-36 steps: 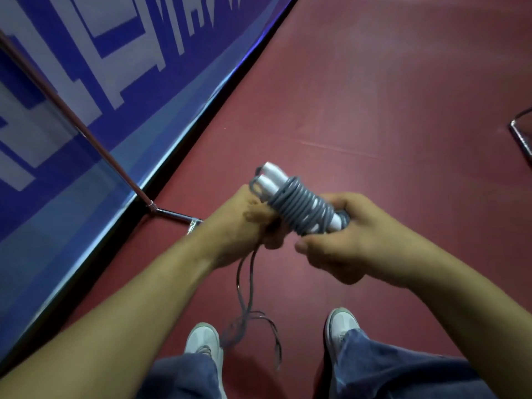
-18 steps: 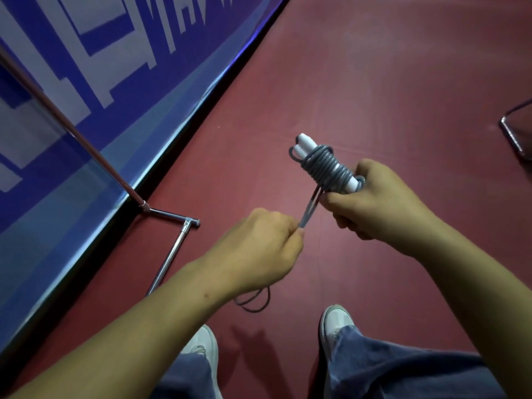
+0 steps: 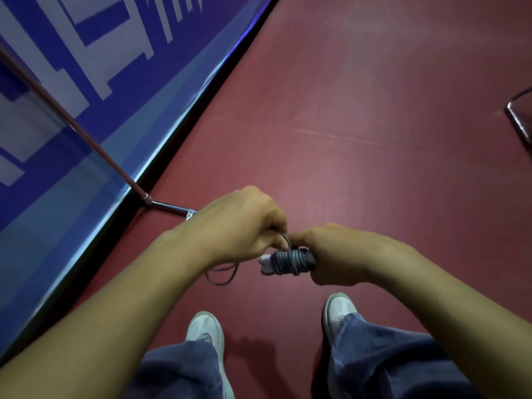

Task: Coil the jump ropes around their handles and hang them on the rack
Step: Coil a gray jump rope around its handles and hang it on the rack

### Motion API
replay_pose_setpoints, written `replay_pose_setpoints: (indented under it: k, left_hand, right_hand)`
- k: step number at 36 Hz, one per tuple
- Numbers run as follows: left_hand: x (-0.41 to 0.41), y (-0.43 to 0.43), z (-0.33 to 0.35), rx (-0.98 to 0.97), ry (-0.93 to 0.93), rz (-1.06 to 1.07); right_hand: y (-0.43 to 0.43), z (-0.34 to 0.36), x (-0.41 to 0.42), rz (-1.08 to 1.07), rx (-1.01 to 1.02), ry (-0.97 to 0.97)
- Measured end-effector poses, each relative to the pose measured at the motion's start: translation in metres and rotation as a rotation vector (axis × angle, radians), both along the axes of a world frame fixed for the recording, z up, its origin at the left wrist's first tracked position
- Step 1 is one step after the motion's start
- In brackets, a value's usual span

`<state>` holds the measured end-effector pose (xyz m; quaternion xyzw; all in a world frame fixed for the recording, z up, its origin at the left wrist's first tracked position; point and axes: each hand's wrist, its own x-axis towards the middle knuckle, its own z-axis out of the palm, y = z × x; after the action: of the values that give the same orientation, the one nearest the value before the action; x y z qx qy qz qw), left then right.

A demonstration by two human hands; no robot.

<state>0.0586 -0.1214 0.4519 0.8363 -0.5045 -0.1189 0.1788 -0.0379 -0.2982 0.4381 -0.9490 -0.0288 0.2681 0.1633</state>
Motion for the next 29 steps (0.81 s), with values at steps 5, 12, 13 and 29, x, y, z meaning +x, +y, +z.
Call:
replay_pose_setpoints:
  k: [5, 12, 13, 29]
  left_hand:
    - [0.015, 0.010, 0.003, -0.092, 0.389, 0.119]
    - [0.015, 0.023, -0.001, -0.258, 0.783, 0.178]
    - [0.014, 0.024, -0.002, -0.264, 0.793, 0.179]
    - [0.001, 0.024, 0.002, 0.035, 0.924, 0.164]
  right_hand:
    - [0.011, 0.019, -0.009, 0.079, 0.152, -0.053]
    - [0.015, 0.042, -0.013, -0.187, 0.534, -0.160]
    - [0.012, 0.045, -0.012, -0.242, 0.569, -0.169]
    - [-0.011, 0.032, 0.001, -0.717, 0.812, -0.348]
